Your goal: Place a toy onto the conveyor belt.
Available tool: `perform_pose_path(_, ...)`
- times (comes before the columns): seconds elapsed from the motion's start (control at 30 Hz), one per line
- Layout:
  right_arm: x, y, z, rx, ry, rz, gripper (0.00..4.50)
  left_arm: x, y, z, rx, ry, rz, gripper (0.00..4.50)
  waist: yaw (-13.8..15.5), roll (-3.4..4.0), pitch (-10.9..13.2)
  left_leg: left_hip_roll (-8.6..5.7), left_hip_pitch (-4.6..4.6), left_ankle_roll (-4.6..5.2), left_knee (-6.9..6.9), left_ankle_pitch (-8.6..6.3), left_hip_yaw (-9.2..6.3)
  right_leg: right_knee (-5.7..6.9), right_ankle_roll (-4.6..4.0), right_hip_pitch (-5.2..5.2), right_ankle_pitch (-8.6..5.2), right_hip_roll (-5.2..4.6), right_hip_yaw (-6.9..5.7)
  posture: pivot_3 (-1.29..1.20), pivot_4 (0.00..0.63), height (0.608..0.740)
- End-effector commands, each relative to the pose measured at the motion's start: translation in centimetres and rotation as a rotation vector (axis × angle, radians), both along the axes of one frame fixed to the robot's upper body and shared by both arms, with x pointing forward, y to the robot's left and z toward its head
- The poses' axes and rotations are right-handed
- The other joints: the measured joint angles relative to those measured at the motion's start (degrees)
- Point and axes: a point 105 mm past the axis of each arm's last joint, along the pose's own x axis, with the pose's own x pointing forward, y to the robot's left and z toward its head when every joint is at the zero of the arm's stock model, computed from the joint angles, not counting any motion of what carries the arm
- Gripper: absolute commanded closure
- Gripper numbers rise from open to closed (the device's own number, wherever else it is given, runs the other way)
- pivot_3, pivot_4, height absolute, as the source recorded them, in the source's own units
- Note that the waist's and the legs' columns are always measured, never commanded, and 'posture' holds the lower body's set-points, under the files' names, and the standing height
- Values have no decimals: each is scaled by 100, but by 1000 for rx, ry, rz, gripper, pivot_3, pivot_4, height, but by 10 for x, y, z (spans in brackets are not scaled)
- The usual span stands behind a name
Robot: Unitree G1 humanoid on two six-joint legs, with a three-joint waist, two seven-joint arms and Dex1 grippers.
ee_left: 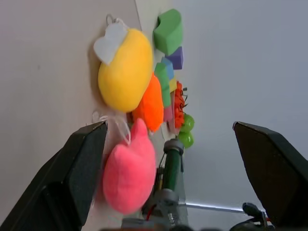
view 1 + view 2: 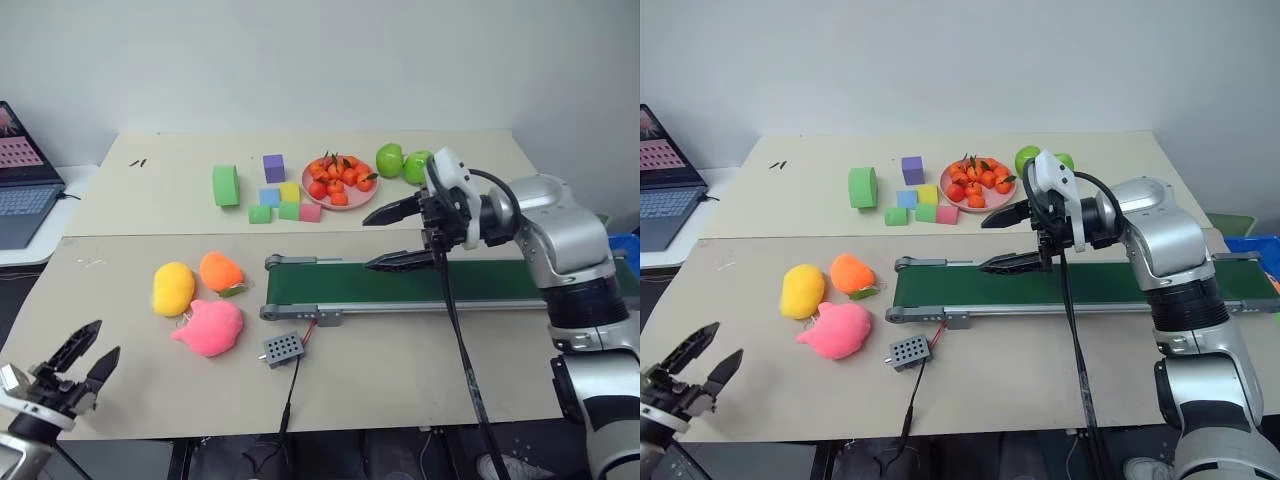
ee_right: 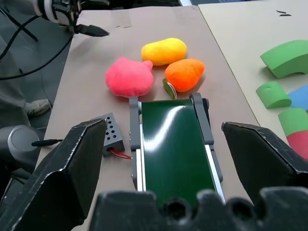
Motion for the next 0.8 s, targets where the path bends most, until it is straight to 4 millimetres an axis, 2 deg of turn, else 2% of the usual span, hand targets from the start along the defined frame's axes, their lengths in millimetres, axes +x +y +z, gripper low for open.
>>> perform_pose_path(0.03, -1, 1, 20, 10, -82, 17, 0, 0, -10, 3, -21, -42, -35, 42, 6, 0, 0, 0, 1, 0, -1, 0, 0, 0, -1, 0, 0, 0, 0, 0, 150, 740)
perform_pose_path(0.17, -4, 4, 29, 39, -107, 30, 0, 10, -34, 1, 10, -36, -134, 42, 72, -2, -1, 1, 4, -1, -2, 0, 0, -2, -1, 6, -1, 0, 0, 0, 150, 740)
perform_pose_path(0.3, -9, 7, 39, 55, -133, 39, 0, 16, -53, -14, 35, 17, -203, 42, 99, -1, -1, 0, 3, -1, -5, 0, 2, -3, -2, 2, -1, 0, 2, 0, 150, 740)
perform_pose_path(0.43, -10, 2, 38, 26, -152, 15, 0, 22, -62, -25, 32, 54, -236, 42, 108, -1, -2, 0, 4, -1, -9, 0, 3, -4, -3, 2, -2, 0, 1, 0, 150, 740)
perform_pose_path(0.53, -12, -4, 38, 10, -158, -1, 0, 27, -60, -32, 23, 80, -227, 42, 113, 0, -2, -1, 4, -1, -9, 0, 4, -5, -4, 3, -2, 0, 1, 0, 150, 740)
perform_pose_path(0.8, -16, -9, 39, 0, -167, -34, 0, 44, -78, -27, 30, 45, -327, 42, 119, 0, -2, -2, 6, -1, -8, 0, 4, -3, -5, 6, -2, 0, 1, 0, 150, 740)
